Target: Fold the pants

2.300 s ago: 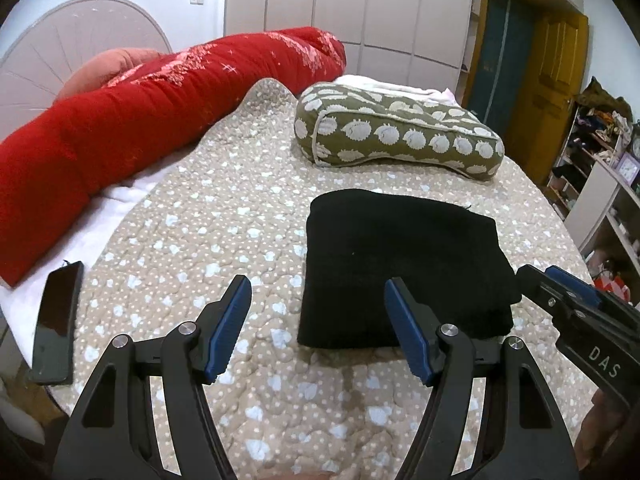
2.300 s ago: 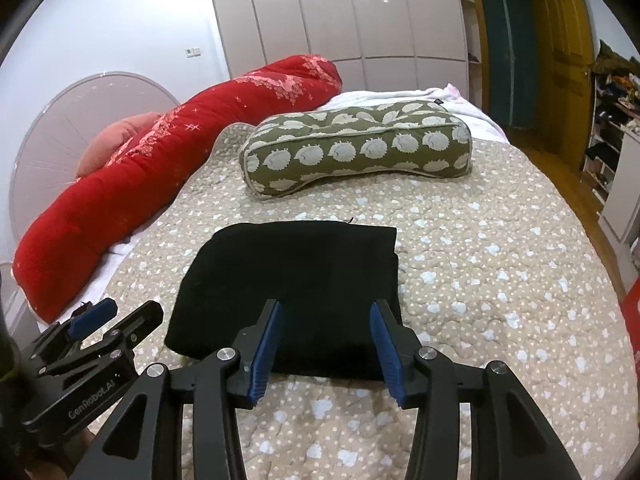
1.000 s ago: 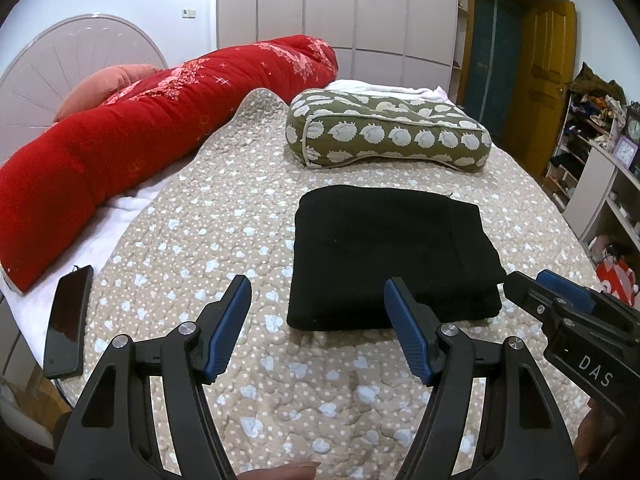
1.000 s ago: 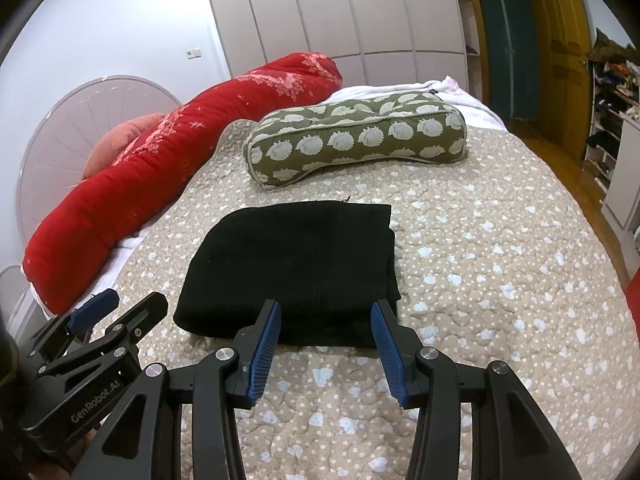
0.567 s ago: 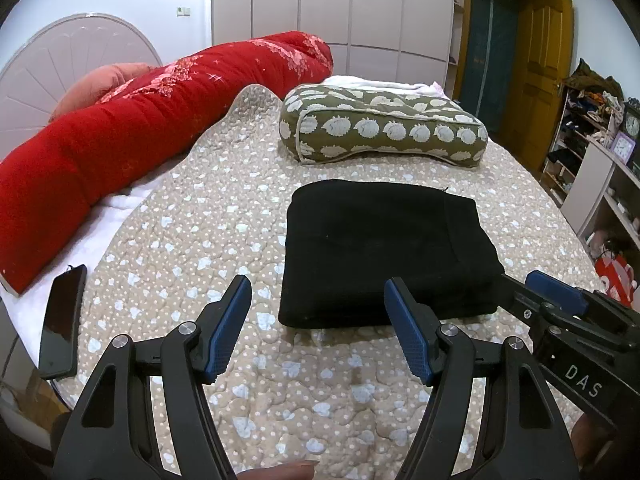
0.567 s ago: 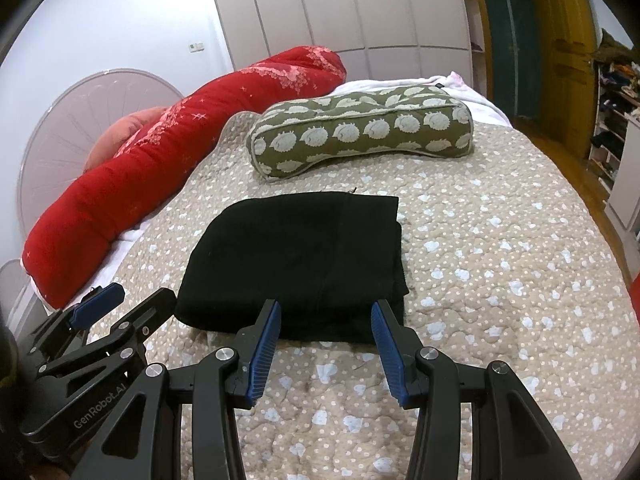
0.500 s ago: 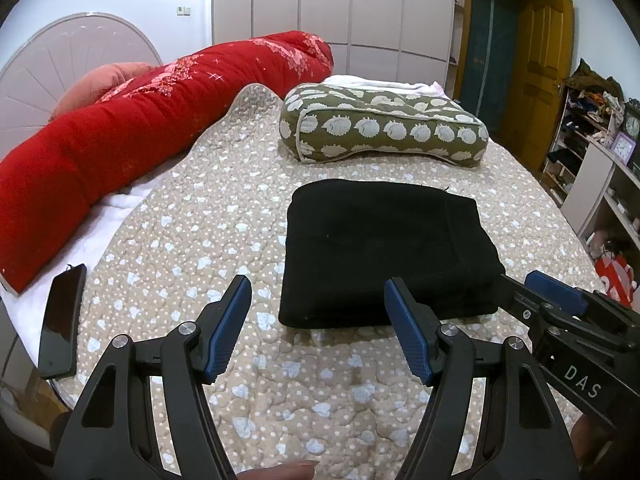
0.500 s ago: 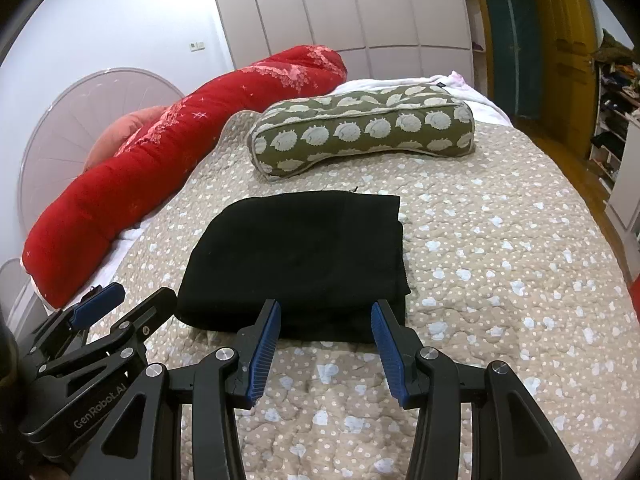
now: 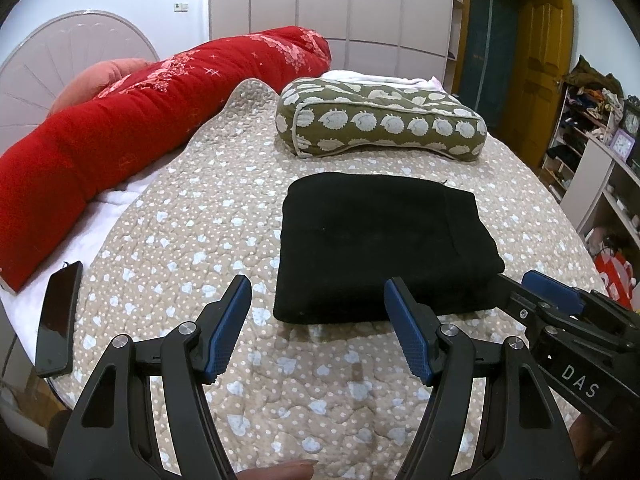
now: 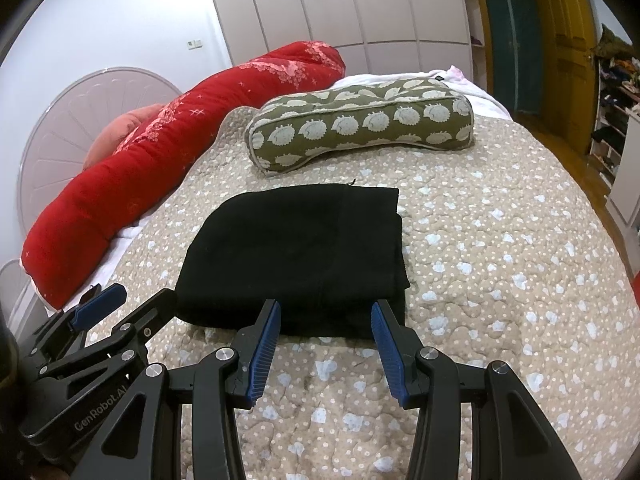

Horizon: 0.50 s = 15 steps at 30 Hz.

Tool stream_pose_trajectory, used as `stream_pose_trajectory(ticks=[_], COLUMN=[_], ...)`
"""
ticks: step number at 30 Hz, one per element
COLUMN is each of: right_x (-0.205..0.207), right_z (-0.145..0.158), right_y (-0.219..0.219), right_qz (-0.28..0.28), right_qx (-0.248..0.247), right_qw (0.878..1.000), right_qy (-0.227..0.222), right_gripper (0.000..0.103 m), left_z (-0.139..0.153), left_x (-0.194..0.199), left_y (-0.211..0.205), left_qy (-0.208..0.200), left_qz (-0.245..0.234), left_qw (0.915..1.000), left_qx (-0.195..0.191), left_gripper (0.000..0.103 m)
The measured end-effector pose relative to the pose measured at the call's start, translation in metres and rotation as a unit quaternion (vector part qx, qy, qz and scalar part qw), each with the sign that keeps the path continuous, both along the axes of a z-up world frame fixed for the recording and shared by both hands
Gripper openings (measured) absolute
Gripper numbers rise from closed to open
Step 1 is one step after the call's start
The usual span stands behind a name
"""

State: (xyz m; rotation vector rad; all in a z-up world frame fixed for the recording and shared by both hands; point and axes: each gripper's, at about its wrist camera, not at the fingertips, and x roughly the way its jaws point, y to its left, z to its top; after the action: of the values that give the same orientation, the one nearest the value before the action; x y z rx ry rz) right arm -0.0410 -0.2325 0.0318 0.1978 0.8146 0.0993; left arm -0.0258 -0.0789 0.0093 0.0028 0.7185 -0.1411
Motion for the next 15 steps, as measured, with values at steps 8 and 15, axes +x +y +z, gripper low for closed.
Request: stream_pose_trajectory(ticks=[8, 15], right_x=[-0.0012, -0.0018], right_z=[0.0008, 0.0008], right_y=[0.0003, -0.0002], right_qz=[-0.003, 0.001], right_qx=[0.002, 0.002], right_qw=[1.0, 1.0], right_qy=[0.0, 0.002], right_gripper=[0.046, 0.046], left_z=[0.0006, 0.0004], left_x=[-0.0008, -0.0024], left_y=[0.0002, 0.0001], left_qy=[0.001, 0.002], left_qz=[-0.001, -0.001], left_qw=[1.0, 1.0], left_qx=[-0.001, -0.001], left_gripper=[0.069, 0.069])
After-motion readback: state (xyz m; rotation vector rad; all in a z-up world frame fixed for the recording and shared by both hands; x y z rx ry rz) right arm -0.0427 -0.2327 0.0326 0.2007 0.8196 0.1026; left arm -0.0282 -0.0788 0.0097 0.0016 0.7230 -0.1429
